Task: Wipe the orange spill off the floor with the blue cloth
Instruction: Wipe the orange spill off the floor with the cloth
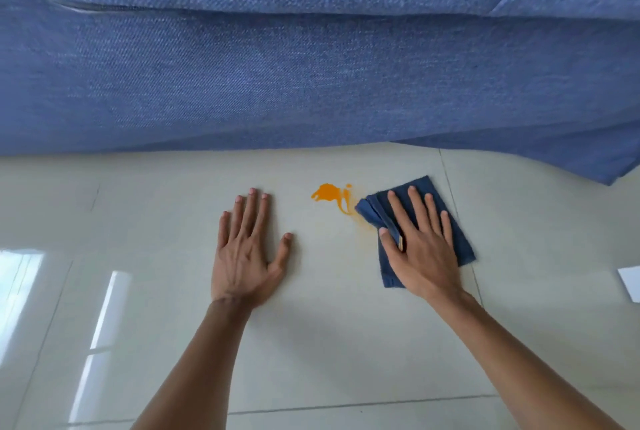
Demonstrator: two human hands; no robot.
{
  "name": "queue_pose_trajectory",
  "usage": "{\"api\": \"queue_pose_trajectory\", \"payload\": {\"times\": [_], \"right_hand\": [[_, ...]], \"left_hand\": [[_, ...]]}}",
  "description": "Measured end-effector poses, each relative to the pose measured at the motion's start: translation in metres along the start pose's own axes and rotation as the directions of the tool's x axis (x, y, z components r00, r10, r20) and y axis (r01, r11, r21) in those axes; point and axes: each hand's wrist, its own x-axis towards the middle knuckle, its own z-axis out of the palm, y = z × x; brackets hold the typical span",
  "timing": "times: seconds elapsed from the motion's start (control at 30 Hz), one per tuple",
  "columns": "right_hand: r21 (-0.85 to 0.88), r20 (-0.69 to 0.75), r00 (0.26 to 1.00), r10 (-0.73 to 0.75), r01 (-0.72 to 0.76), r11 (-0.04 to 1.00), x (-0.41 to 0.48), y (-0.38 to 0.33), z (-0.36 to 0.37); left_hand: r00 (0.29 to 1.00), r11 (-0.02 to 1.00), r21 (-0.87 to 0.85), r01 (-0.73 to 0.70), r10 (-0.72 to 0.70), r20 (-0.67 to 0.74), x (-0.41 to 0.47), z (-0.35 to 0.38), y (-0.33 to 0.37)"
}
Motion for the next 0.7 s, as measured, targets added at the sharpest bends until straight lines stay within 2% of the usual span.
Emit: {"api": "queue_pose_trajectory", "payload": {"times": [0.1,0.17,0.2,0.3,0.33,0.37,0.43,0.5,0.53,0.57,0.63,0.7], "right_hand": [[0.059,-0.047,0.956,0.29,-0.287,0.956,0.031,-0.013,0.003],[0.109,-0.052,0.937,0.345,-0.338,0.935,0.048,-0.046,0.005],[0.095,-0.053,0.955,0.293,-0.288,0.953,0.046,-0.057,0.007],[0.01,-0.029,0.999,-0.046,0.046,0.999,0.012,-0.048,0.009],[0.004,-0.01,0.995,-0.102,0.102,0.995,0.002,-0.034,0.006],[-0.004,-0.006,0.996,-0.094,0.094,0.996,-0.004,-0.018,0.004],[-0.012,-0.048,0.994,0.096,-0.097,0.995,0.006,-0.003,0.002],[0.067,-0.076,0.947,0.312,-0.307,0.949,0.034,-0.025,0.006],[0.109,-0.06,0.933,0.354,-0.346,0.932,0.044,-0.047,0.006],[0.109,-0.059,0.944,0.325,-0.318,0.942,0.048,-0.067,0.007],[0.049,-0.054,0.996,0.076,-0.073,0.996,0.034,-0.08,0.012],[0.009,-0.026,0.988,-0.151,0.151,0.988,0.006,-0.052,0.009]], "left_hand": [[1.0,1.0,0.01,0.019,-0.019,-0.001,-0.001,0.001,0.001],[1.0,1.0,0.011,0.018,-0.018,-0.008,0.001,0.001,0.0],[1.0,1.0,0.01,0.016,-0.016,-0.003,0.001,0.001,0.0],[1.0,1.0,0.0,0.018,-0.018,-0.008,-0.001,-0.002,0.001],[1.0,1.0,-0.005,0.022,-0.022,-0.007,0.0,-0.004,0.001],[1.0,1.0,-0.011,0.023,-0.024,-0.005,0.0,-0.004,0.001],[1.0,0.999,-0.022,0.024,-0.025,-0.011,0.0,-0.003,0.001],[1.0,0.999,-0.026,0.024,-0.024,-0.014,0.0,-0.002,0.002],[1.0,1.0,-0.019,0.02,-0.021,-0.015,0.001,-0.002,0.002],[1.0,1.0,-0.014,0.018,-0.018,-0.016,0.001,-0.003,0.002],[1.0,1.0,-0.016,0.019,-0.019,-0.014,0.0,-0.005,0.001],[1.0,0.999,-0.038,0.02,-0.021,-0.016,0.001,-0.007,0.001]]}}
